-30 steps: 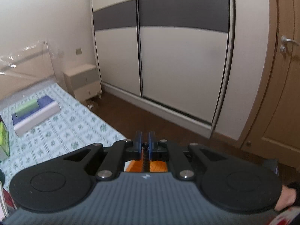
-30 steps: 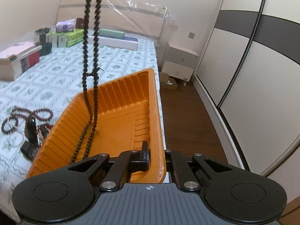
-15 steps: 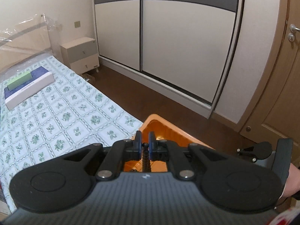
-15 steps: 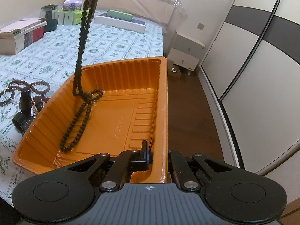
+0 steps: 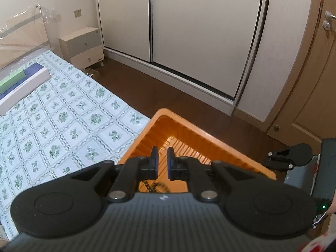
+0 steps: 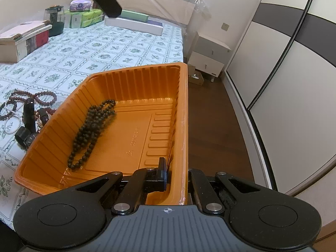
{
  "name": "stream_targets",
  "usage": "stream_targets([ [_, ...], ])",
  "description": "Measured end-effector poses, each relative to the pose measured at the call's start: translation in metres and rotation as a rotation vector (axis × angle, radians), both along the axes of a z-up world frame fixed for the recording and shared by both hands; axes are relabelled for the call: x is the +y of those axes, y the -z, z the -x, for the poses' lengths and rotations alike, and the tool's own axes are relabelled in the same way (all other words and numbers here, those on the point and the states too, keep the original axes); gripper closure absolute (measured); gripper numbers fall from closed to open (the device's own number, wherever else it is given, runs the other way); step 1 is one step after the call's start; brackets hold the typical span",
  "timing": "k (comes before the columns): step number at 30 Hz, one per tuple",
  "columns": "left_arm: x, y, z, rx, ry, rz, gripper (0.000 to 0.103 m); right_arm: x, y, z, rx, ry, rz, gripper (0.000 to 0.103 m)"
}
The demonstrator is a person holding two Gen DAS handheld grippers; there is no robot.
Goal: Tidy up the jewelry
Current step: 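Lower the necklace into the orange tray and open the left tool, then move the open left tool back over the jewelry pile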
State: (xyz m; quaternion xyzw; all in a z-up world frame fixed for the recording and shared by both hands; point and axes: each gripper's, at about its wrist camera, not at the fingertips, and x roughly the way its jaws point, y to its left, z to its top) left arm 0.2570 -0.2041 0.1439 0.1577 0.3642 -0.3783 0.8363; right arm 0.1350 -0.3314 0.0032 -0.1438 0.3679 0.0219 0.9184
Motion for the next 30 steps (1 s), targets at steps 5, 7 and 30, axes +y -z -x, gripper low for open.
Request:
stream_targets([
  [5, 0.006, 0.007, 0.002, -0.003, -0.008, -0.005, 0.091, -0.001, -0.001, 0.0, 0.001, -0.001, -0.006, 0.099],
  [7, 0.013, 0.008, 0.004, -0.012, -0.017, -0.003, 0.089, -0.002, 0.0, 0.001, 0.002, 0.001, -0.011, 0.099],
  [30, 0.184, 0.102, 0.056, -0.11, -0.305, -0.008, 0.014, -0.009, 0.005, 0.001, 0.02, 0.026, -0.079, 0.099],
])
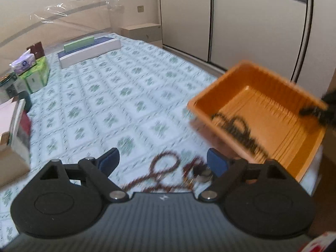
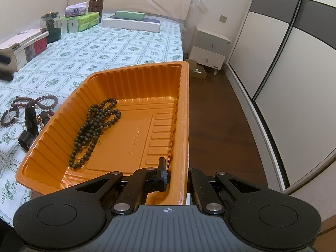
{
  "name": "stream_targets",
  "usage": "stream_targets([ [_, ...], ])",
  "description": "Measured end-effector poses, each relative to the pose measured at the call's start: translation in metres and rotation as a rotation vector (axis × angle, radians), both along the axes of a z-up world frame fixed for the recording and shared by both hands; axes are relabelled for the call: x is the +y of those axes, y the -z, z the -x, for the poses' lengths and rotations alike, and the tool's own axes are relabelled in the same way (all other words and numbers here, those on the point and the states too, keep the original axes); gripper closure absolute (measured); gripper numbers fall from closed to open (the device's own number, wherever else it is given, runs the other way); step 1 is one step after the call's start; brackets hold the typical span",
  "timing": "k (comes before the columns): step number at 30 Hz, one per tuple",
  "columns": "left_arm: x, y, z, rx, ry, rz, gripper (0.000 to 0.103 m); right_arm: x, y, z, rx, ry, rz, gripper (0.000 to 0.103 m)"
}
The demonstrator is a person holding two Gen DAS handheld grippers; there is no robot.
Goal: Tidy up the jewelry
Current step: 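Move the open left tool back over the jewelry pile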
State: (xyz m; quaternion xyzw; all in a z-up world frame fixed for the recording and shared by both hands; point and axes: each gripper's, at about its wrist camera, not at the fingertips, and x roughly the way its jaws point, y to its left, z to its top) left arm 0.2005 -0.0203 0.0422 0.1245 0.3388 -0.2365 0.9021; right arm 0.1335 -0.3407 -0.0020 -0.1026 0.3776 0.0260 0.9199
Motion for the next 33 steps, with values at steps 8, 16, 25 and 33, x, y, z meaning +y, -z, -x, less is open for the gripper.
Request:
stream_targets([
  [8, 0.007, 0.049, 0.032, 0.044, 0.039, -0.049, 0.014, -0.001, 0.002, 0.0, 0.009, -0.01, 0.005, 0.099],
  [16, -0.001, 0.068, 0.048, 0.063, 0.054, -0.054, 0.014, -0.006, 0.004, -0.002, 0.057, -0.024, -0.008, 0.099],
  [25, 0.001, 0.068, 0.049, 0.076, 0.034, -0.023, 0.014, -0.009, 0.007, -0.013, 0.157, -0.058, -0.002, 0.098],
  [33, 0.014, 0.068, 0.049, 0.082, -0.002, -0.01, 0.017, -0.005, 0.005, -0.019, 0.203, -0.077, 0.032, 0.098],
])
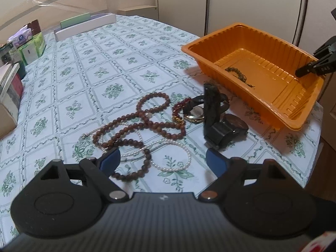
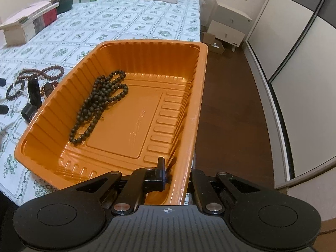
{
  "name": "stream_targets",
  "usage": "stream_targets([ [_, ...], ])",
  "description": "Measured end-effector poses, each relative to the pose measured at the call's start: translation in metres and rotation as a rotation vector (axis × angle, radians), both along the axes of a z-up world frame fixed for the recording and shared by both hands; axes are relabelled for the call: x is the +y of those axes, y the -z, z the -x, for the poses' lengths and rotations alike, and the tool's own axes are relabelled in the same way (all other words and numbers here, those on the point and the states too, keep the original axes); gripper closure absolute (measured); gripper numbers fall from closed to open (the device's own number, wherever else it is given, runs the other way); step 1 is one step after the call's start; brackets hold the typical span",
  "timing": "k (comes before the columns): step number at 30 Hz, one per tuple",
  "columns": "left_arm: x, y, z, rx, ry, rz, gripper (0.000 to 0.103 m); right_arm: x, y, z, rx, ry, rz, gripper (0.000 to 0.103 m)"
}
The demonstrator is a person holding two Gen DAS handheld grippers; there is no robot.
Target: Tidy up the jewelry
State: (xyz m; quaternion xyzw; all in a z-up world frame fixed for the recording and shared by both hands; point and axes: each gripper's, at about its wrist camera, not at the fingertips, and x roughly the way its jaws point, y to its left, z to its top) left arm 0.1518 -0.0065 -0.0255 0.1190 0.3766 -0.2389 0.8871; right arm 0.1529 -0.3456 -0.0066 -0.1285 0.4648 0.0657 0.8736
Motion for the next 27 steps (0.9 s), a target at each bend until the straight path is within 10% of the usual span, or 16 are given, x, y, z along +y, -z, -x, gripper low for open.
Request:
stream_targets([
  [21, 0.017, 0.018, -0.015, 0.011, 0.133, -0.159, 0.059, 0.007, -0.003, -0.003, 0.006, -0.017, 0.056, 0.098],
  [23, 0.015, 0.018, -0.019, 0.019, 0.155, -0.162, 0.067, 0.007, -0.002, -0.003, 0.006, -0.015, 0.055, 0.098],
  [25, 0.014, 0.018, -0.024, 0.039, 0.162, -0.165, 0.097, 0.007, -0.002, -0.003, 0.005, -0.013, 0.055, 0.098],
  [27, 0.012, 0.014, -0.027, 0.041, 0.165, -0.197, 0.097, 0.007, -0.003, -0.003, 0.002, -0.011, 0.055, 0.098],
])
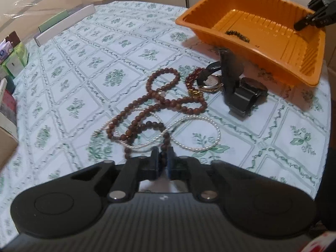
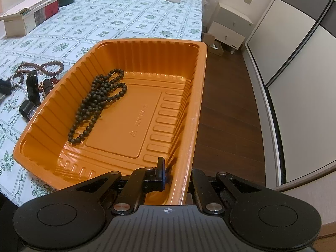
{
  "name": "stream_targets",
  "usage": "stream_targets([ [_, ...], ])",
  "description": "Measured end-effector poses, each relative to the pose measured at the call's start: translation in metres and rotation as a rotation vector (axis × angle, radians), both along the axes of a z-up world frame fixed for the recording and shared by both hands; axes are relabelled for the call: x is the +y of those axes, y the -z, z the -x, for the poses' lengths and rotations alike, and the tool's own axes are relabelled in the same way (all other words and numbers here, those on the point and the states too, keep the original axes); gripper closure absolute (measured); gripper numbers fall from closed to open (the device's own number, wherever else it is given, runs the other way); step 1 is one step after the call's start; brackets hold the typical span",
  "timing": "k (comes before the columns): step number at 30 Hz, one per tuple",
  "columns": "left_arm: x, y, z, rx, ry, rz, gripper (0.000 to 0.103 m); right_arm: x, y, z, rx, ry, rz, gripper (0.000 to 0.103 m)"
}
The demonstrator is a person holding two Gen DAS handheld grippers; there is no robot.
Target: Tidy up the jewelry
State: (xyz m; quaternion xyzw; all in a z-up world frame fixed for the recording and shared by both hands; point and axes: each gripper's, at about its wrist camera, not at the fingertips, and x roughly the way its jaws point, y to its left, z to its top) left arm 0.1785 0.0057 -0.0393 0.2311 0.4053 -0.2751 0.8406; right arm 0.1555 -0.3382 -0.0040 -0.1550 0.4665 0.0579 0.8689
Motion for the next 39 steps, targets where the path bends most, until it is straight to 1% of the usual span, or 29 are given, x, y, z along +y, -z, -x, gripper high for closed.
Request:
stream_targets([
  [4, 0.005, -0.025, -0.001, -0.028, 0.024, 0.013, 0.097, 0.001, -0.001, 0.001, -0.007, 0.0, 0.003, 0.098],
  [6, 0.008, -0.044, -0.003, -0.058, 0.024, 0.016, 0.097, 0.001, -0.001, 0.002, -0.009, 0.0, 0.003, 0.098],
  [12, 0.014, -0.111, -0.013, -0.127, 0.029, 0.07, 0.097, 0.001, -0.001, 0.002, -0.016, 0.001, 0.004, 0.098],
  [17, -0.004, -0.149, -0.017, -0.162, 0.077, 0.102, 0.097, 0.001, -0.002, 0.003, -0.021, -0.004, 0.012, 0.098],
  [20, -0.024, -0.161, -0.016, -0.171, 0.12, 0.127, 0.097, 0.002, -0.002, 0.003, -0.024, -0.008, 0.02, 0.098],
  [24, -0.06, -0.16, -0.016, -0.155, 0.174, 0.17, 0.097, 0.002, -0.002, 0.003, -0.027, -0.011, 0.025, 0.098],
  [28, -0.101, -0.144, -0.014, -0.105, 0.228, 0.213, 0.097, 0.002, -0.002, 0.003, -0.027, -0.012, 0.026, 0.098],
  [33, -0.143, -0.12, -0.011, -0.039, 0.273, 0.23, 0.097, 0.003, -0.002, 0.003, -0.03, -0.017, 0.032, 0.098],
  [39, -0.171, -0.097, -0.015, 0.012, 0.282, 0.228, 0.097, 0.002, -0.002, 0.003, -0.03, -0.019, 0.032, 0.098],
])
